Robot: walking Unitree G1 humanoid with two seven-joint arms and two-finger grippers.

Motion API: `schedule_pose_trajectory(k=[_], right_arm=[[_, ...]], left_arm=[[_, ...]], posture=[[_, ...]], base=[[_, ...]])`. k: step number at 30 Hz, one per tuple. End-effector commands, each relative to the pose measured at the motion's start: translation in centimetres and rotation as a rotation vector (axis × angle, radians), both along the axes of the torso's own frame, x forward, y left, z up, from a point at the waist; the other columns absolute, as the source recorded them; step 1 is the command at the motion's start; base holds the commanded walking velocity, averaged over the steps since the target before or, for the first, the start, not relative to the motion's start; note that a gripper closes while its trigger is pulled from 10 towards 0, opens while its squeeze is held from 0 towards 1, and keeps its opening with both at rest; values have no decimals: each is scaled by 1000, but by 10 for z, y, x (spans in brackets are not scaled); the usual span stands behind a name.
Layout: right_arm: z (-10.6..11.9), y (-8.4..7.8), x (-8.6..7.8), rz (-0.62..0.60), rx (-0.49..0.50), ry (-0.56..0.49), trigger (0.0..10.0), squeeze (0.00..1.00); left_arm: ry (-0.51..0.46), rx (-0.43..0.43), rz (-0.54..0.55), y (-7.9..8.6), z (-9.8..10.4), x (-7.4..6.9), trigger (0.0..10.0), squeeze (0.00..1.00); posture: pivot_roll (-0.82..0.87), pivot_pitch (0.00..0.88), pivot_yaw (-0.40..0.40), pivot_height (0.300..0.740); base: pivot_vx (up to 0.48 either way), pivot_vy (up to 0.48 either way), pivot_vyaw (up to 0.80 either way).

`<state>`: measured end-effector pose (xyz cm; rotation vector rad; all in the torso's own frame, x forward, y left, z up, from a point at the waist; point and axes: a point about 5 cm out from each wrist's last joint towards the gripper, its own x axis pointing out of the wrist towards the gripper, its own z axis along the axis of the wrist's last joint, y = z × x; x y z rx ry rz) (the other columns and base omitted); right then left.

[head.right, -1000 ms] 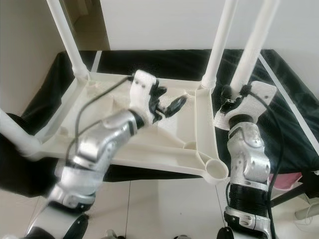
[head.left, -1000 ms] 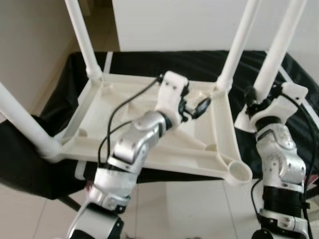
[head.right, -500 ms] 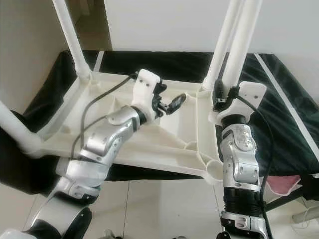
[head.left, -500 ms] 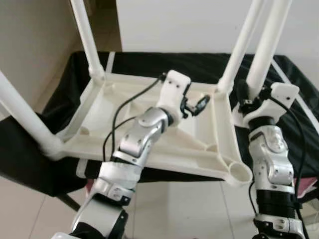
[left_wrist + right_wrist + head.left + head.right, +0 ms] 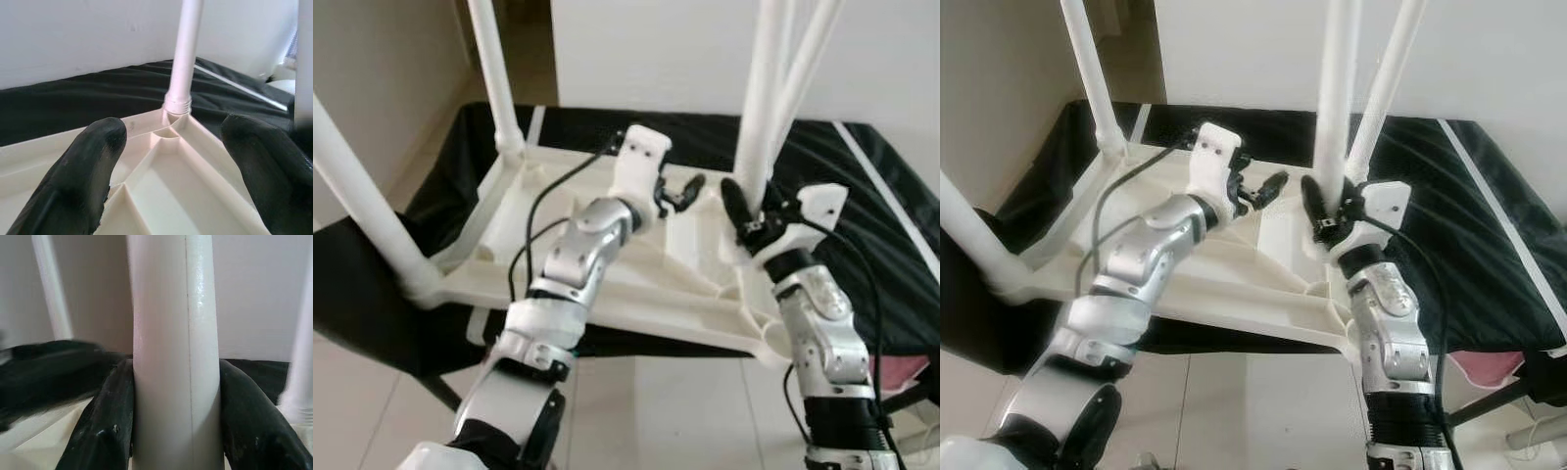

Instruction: Building children table

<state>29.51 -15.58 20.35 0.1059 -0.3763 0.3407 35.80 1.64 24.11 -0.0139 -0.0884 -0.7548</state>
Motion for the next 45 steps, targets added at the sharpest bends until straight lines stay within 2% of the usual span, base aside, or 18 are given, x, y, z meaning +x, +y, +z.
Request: schedule_pose_trajectory(k=[1,5,8,13,15,17,24,26,28,30,45], right_arm=[[1,3,-3,32,-4,-13,10000,0],[-5,9,-5,78,-31,1,10000,0],[-6,11,-5,105,-33,9,10000,0],[-9,14,-6,143,-37,21,10000,0],[-10,15,-6,153,-41,26,10000,0],[-16,19,-4,176,-83,48,10000,0],[-19,18,1,164,-103,67,10000,0],[-19,17,5,143,-104,76,10000,0],[-19,17,5,143,-104,76,10000,0],[-18,18,9,115,-94,75,10000,0],[-13,24,15,107,-71,68,10000,0]], left_arm=[[21,-16,127,3,2,6,10000,0],[58,22,127,1,0,10,10000,0],[16,47,159,1,3,12,10000,0],[-16,31,117,-2,9,12,10000,0],[-26,20,85,-4,12,10,10000,0],[-64,-21,-38,-12,22,2,10000,0],[-84,-48,-108,-18,30,-3,10000,0],[-155,-27,-145,-23,34,-10,10000,0],[-155,-27,-145,-23,34,-10,10000,0],[-212,-7,-194,-32,36,-19,10000,0],[-236,-4,-235,-44,40,-27,10000,0]], posture=[[-7,0,-69,740],[-6,0,-67,740],[-2,0,-66,740],[3,0,-66,740],[12,0,-68,740],[23,0,-68,740],[25,0,-70,740],[26,0,-68,740],[26,0,-68,740],[29,0,-70,740],[29,0,-65,740]], base=[[0,0,0],[0,0,0],[0,0,0],[0,0,0],[0,0,0],[0,0,0],[0,0,0],[0,0,0],[0,0,0],[0,0,0],[0,0,0]])
